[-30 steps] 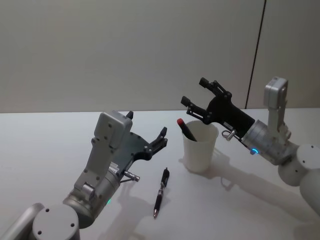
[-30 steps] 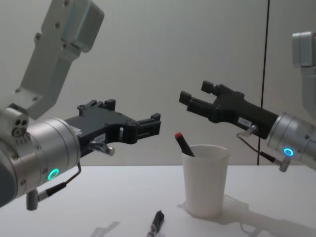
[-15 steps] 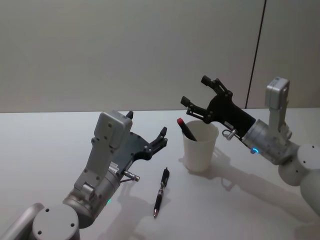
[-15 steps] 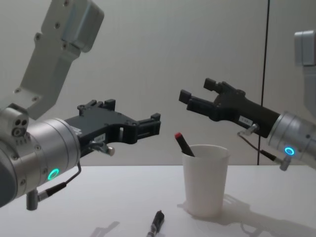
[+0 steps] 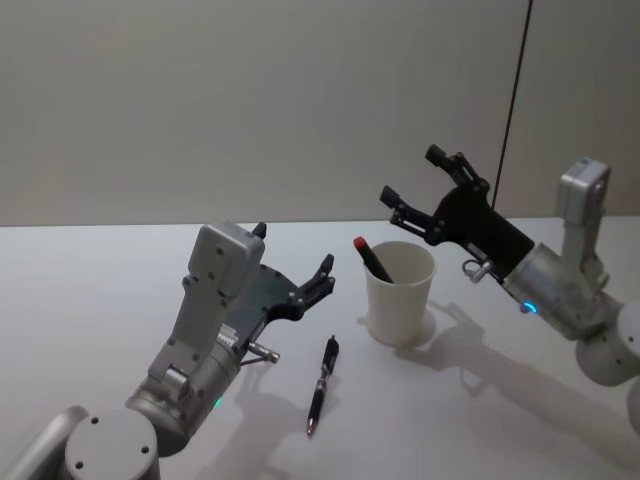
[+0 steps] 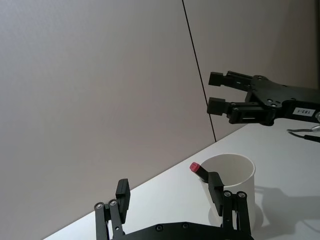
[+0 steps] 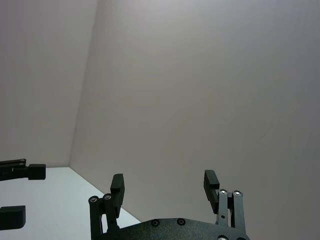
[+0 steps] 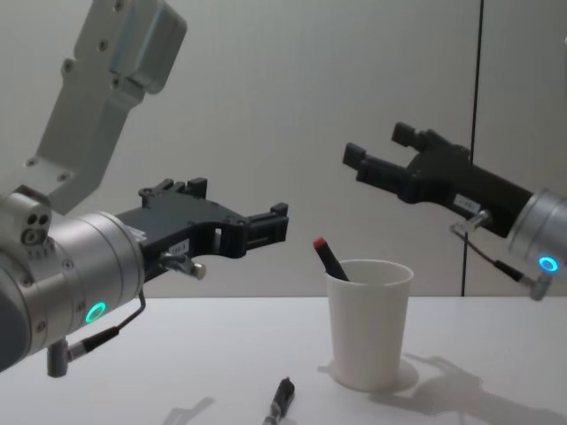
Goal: Place the pen into the pen holder.
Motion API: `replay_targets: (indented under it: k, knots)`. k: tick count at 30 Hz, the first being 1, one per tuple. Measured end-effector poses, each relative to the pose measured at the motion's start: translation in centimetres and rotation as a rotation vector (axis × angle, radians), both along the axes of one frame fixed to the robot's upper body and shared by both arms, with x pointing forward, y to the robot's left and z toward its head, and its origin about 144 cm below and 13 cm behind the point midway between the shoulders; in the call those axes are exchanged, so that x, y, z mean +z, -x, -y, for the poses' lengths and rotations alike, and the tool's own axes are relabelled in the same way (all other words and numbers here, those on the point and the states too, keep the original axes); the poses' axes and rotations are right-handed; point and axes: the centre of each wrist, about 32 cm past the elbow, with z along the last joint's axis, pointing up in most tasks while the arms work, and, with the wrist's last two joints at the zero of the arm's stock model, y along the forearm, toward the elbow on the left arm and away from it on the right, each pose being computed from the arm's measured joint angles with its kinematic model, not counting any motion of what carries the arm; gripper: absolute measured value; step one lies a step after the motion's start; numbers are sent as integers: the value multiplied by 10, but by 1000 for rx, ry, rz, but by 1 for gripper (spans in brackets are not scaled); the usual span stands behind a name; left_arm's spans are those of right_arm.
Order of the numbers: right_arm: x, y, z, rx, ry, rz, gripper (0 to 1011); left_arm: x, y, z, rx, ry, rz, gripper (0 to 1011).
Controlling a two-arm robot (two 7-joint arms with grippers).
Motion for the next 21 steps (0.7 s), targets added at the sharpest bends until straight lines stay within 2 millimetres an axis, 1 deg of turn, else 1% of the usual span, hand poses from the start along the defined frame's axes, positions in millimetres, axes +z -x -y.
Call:
replay_targets:
  k: [3,6,13,14,16,21]
  knots:
    - [3,11,2,-32,-6,3,1001,0,0,0,0,0,0,1000]
    - [5,18,3,-53,-8,3,1002,0,0,0,0,0,0,1000]
    - [9,48,2,-145,-22,-15,1002,0,0,0,0,0,0,1000]
    - [9,48,2,-145,-22,-15,1002,0,0,0,0,0,0,1000]
    - [12,60,1,-187,-26,-25,1002,0,0,0,0,0,0,1000]
    - [13,80,-2,-252,-30,-50,1001,0,0,0,0,0,0,1000]
